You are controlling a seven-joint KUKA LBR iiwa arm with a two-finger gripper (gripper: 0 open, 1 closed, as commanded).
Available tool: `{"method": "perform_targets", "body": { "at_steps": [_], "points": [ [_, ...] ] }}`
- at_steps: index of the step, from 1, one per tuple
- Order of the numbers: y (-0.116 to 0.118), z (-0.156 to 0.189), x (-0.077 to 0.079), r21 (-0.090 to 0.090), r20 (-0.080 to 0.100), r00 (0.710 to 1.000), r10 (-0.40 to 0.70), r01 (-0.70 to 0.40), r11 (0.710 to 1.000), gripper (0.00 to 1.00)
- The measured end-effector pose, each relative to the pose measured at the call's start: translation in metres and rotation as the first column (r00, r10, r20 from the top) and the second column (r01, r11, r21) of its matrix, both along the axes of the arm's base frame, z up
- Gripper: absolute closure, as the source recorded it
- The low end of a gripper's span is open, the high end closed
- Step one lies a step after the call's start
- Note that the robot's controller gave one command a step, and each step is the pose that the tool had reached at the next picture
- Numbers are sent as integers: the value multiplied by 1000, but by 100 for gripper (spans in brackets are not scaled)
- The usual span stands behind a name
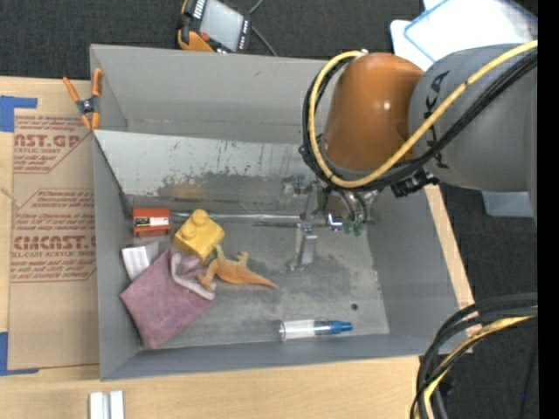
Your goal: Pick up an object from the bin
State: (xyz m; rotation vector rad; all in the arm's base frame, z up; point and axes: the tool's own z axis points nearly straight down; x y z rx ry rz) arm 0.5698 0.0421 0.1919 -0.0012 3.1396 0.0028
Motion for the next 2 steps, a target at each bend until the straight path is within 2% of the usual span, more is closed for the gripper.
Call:
{"method": "perform_targets", "body": {
  "at_steps": [1, 2],
  "points": [
    [0, 0, 0, 0, 1, 1000, 0, 0, 1000, 0],
    [28, -64, -41, 1, -6, 1000, 7, -7, 1000, 0]
  ]
}}
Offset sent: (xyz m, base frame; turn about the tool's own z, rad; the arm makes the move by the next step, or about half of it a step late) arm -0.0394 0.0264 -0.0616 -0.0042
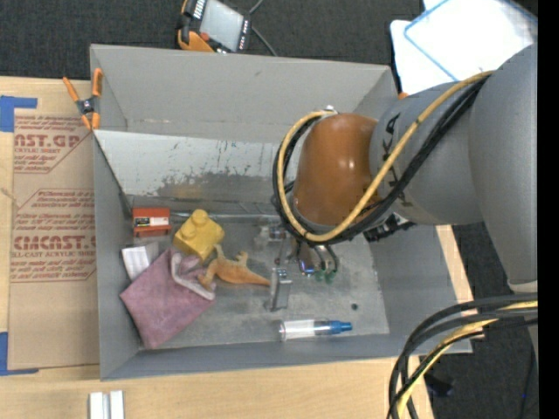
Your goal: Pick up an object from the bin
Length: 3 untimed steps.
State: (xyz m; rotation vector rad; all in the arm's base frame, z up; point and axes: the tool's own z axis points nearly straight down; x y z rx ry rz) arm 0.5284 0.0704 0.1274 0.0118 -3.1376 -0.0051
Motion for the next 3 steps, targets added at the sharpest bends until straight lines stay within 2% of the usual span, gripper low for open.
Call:
{"method": "perform_targets", "body": {
  "at_steps": [1, 2, 3],
  "points": [
    [-5, -26, 41, 0, 19, 1000, -11, 11, 1000, 0],
    [3, -30, 16, 3, 8, 936, -352, 352, 936, 0],
    [22, -46, 28, 1, 17, 996, -86, 86, 996, 0]
  ]
}}
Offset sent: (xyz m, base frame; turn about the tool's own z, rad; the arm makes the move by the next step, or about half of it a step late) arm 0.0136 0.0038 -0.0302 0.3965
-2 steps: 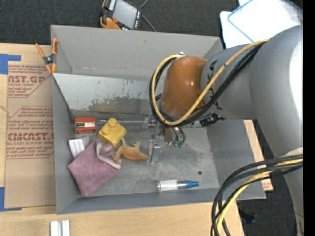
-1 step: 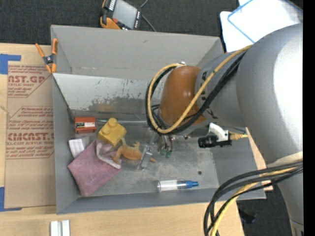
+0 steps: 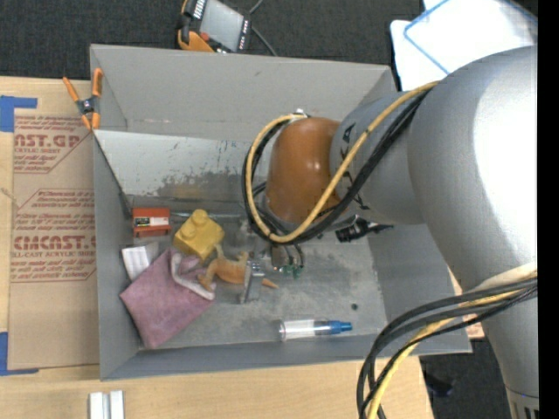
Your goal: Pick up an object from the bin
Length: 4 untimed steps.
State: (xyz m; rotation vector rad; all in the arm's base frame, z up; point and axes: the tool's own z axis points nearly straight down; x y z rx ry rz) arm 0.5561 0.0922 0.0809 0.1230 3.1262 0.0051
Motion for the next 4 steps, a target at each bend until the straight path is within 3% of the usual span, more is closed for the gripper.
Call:
{"method": "perform_targets", "body": {
  "at_steps": [1, 4],
  "points": [
    [59, -11, -2, 2, -8, 948, -317, 317, 948, 100],
    [59, -11, -2, 1, -7, 948, -317, 317, 948, 100]
  ]
}}
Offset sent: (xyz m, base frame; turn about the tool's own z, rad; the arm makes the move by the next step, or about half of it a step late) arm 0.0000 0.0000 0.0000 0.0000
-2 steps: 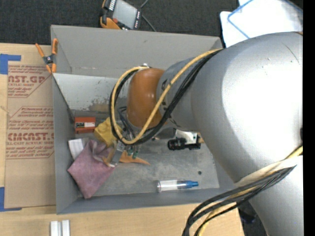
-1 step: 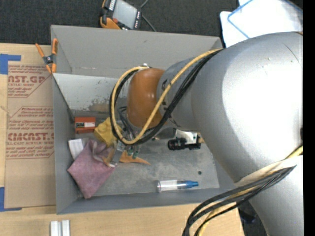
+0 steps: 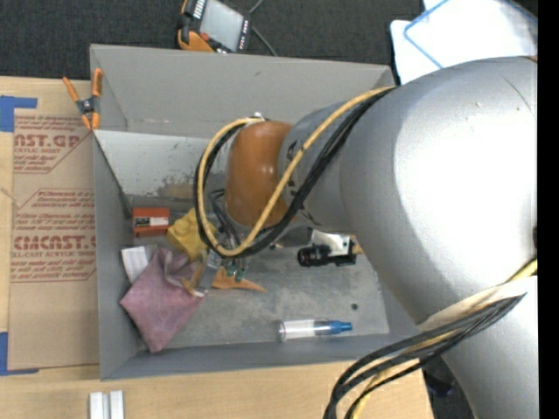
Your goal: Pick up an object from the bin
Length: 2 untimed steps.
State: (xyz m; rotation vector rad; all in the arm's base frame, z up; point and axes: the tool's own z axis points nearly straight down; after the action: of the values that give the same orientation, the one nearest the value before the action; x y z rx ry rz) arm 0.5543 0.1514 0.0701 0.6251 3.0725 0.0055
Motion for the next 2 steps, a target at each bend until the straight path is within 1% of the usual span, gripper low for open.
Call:
{"method": "perform_targets", "body": {
  "at_steps": [1, 2],
  "points": [
    [-4, 0, 2, 1, 0, 1000, -8, 8, 1000, 100],
    [-6, 0, -4, 0, 4, 1000, -10, 10, 1000, 100]
  ]
}}
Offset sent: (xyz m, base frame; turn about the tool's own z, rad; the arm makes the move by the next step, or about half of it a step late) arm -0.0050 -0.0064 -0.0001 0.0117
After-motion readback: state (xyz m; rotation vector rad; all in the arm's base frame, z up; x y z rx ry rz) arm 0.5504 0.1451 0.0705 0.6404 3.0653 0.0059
